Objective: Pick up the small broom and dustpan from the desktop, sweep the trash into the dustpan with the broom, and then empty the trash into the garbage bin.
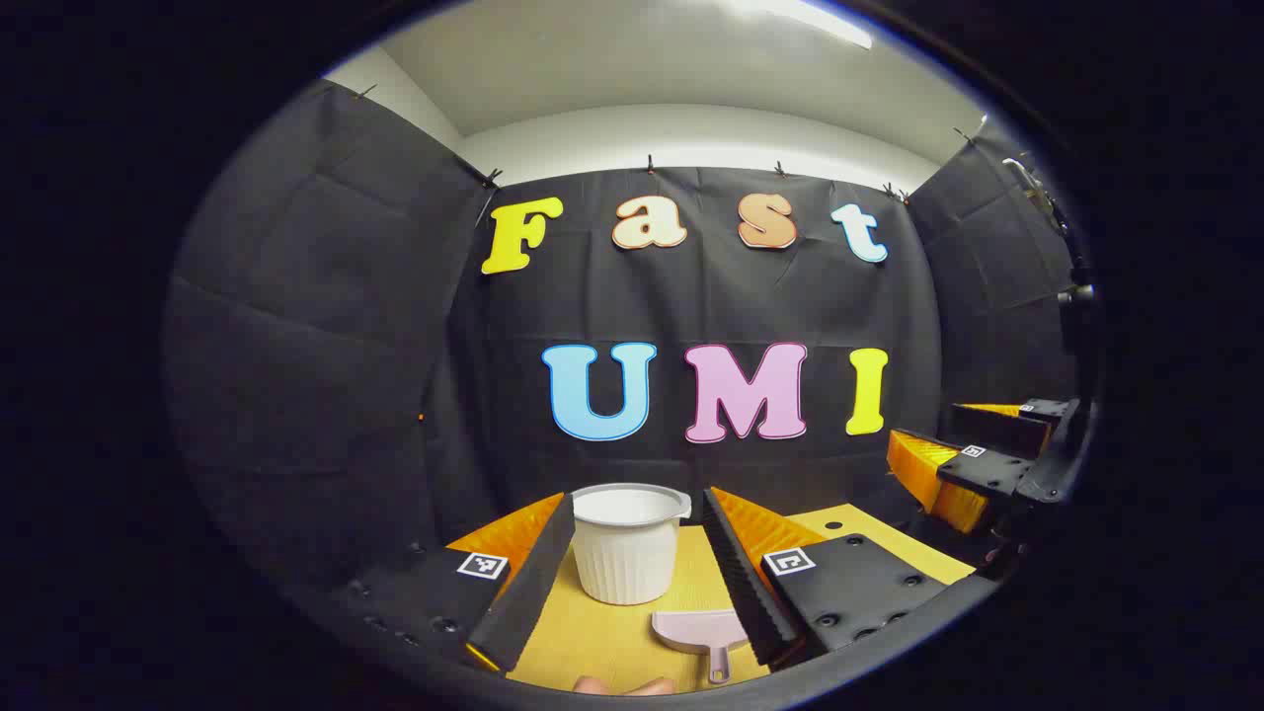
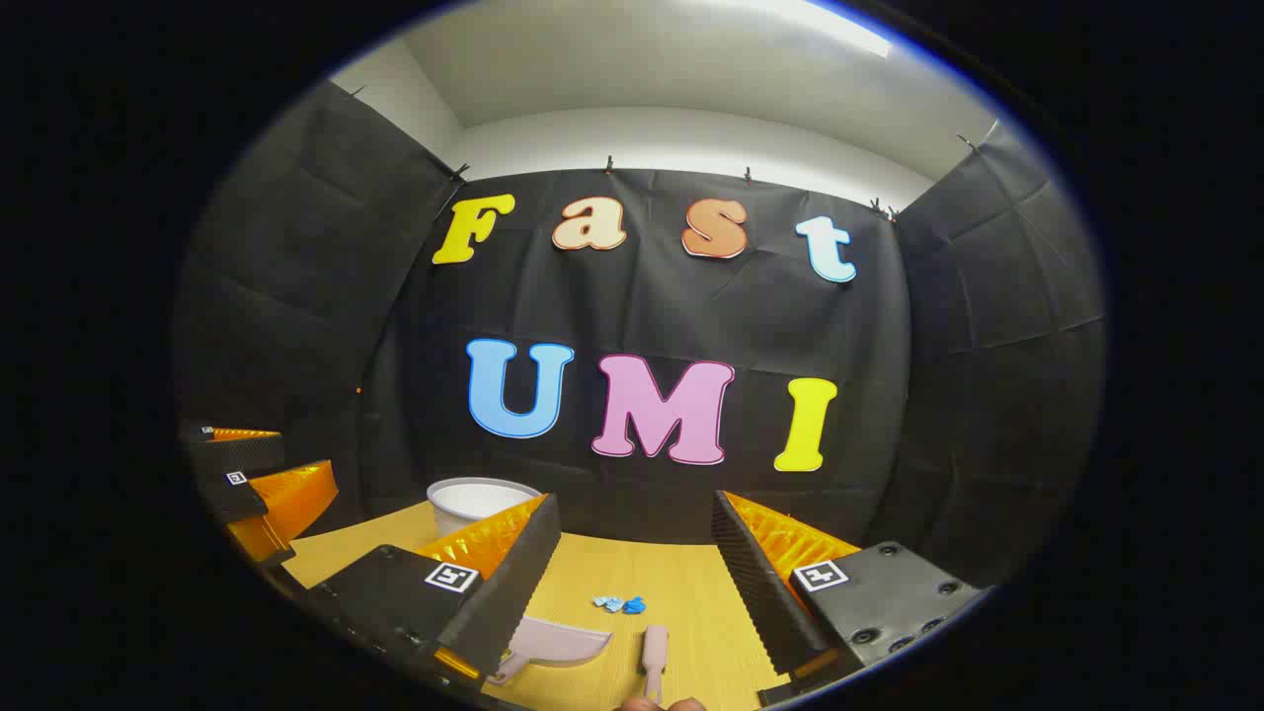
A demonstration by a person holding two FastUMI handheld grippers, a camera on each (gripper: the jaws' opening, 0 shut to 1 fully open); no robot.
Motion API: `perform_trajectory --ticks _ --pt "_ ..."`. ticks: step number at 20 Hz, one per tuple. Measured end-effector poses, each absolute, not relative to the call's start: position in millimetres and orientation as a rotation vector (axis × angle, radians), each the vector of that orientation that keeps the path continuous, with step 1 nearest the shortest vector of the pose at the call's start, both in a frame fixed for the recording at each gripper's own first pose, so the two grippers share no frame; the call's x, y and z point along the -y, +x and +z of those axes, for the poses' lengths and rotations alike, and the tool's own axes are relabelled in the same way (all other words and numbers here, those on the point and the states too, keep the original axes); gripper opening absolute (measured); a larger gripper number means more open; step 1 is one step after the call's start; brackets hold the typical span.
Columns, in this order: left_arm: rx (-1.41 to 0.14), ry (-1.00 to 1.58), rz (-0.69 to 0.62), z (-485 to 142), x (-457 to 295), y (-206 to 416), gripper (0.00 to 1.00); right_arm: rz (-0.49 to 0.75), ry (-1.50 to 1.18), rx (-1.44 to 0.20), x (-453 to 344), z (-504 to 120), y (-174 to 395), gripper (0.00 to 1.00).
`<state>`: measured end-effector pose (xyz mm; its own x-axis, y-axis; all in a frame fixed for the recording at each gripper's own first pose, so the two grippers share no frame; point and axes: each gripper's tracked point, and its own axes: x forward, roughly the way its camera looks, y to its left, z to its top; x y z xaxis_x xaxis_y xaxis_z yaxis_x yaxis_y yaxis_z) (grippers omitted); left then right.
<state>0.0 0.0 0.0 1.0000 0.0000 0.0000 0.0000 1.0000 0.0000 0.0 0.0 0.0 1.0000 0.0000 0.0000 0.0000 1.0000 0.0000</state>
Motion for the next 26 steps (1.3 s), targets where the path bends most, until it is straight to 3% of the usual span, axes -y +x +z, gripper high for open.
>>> perform_trajectory --ticks 11,18,26 --pt "-0.014 -0.038 0.03 -9 -16 -1 0.76 0.038 -0.02 0.006 -20 -6 4 0.96" --pt "-0.032 -0.094 0.008 -21 -10 9 0.77 -0.01 0.008 0.021 3 -2 8 0.96" --pt "-0.052 -0.105 -0.106 -25 29 37 0.76 -0.109 0.032 -0.043 44 -27 8 0.96"
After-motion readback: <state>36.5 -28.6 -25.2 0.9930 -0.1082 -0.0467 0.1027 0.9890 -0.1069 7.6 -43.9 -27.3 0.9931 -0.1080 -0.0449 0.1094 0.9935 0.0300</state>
